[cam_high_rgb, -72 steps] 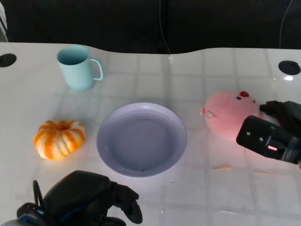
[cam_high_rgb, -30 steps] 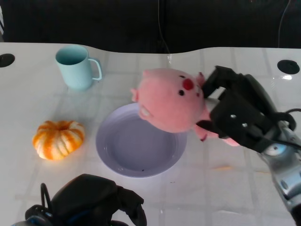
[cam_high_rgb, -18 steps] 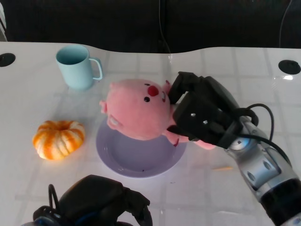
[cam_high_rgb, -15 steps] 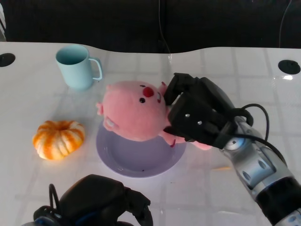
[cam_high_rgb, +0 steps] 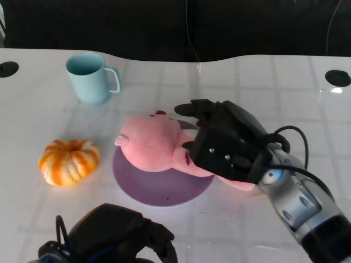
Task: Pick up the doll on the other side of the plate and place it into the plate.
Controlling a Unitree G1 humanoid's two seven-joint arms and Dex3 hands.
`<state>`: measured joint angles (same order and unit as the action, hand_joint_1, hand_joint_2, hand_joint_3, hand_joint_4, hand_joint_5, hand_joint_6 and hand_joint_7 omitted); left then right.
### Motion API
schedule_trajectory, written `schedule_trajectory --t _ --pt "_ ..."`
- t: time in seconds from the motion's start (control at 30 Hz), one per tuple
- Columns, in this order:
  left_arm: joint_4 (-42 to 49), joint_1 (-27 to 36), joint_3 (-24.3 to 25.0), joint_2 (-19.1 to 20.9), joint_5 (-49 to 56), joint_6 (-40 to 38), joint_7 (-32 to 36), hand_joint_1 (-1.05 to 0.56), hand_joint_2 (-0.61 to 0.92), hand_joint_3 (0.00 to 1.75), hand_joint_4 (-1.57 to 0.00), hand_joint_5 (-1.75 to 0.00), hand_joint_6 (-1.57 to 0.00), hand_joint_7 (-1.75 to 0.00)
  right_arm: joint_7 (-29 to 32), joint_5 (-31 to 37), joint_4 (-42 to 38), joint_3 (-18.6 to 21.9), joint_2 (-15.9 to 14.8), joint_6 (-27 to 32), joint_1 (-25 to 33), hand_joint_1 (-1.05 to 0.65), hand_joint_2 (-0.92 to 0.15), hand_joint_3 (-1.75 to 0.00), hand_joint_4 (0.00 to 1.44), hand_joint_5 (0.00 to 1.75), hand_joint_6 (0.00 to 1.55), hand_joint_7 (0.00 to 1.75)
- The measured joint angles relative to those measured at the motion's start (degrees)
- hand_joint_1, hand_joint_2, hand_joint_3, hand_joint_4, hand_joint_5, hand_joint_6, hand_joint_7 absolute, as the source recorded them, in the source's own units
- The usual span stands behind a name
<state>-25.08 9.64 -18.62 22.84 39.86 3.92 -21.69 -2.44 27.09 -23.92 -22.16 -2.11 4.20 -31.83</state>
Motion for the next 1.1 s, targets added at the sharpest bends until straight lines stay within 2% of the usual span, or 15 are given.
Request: schedule_trajectory --t 0.27,0.4,0.47,0.57,0.67,0.83,1.1 --pt "-0.16 0.2 0.06 0.01 -0.06 0.0 0.0 -0.23 0.92 0.14 -0.83 -1.19 -1.03 -0.35 -5.15 0.38 11.37 0.53 -4.5 0.65 4.83 -0.54 -0.92 -0.17 0.37 0.37 0.46 0.0" --pt "-0.31 0.2 0.14 0.04 -0.07 -0.01 0.0 -0.22 0.92 0.15 -0.82 -1.22 -1.03 -0.34 -7.74 -0.92 18.01 2.31 -7.24 0.42 7.68 -0.51 -0.92 -0.17 0.39 0.49 0.53 0.03" --pt "-0.42 0.09 0.14 0.05 -0.07 -0.24 -0.05 -0.23 0.92 0.16 -0.81 -1.21 -1.02 -0.34 -8.43 -1.97 20.66 3.55 -8.39 -0.16 9.56 -0.48 -0.92 -0.17 0.44 0.55 0.6 0.07" --pt "-0.51 -0.18 0.16 0.09 -0.15 -0.52 -0.11 -0.23 0.92 0.17 -0.8 -1.2 -1.03 -0.34 -9.78 -4.75 24.07 5.86 -10.41 -2.31 13.06 -0.38 -0.92 -0.15 0.64 0.77 0.78 0.15" --pt "-0.49 -0.47 0.12 0.06 -0.21 -0.6 -0.13 -0.23 0.92 0.19 -0.81 -1.21 -1.03 -0.34 -11.14 -7.18 27.12 8.26 -12.53 -4.1 16.31 -0.3 -0.92 -0.12 0.73 0.89 0.87 0.19" --pt "-0.51 -0.68 0.14 0.08 -0.25 -0.76 -0.15 -0.23 0.92 0.17 -0.82 -1.19 -1.03 -0.33 -11.69 -8.34 31.29 12.08 -16.23 -7.47 22.0 -0.22 -0.92 -0.1 0.73 0.92 0.9 0.19" --pt "-1.02 -0.6 1.01 0.57 -1.76 -1.05 -0.81 -0.22 0.92 0.16 -0.81 -1.2 -1.03 -0.32 -14.35 -11.28 37.81 17.5 -20.18 -7.2 30.66 -0.05 -0.92 -0.12 0.79 0.91 1.0 0.21"
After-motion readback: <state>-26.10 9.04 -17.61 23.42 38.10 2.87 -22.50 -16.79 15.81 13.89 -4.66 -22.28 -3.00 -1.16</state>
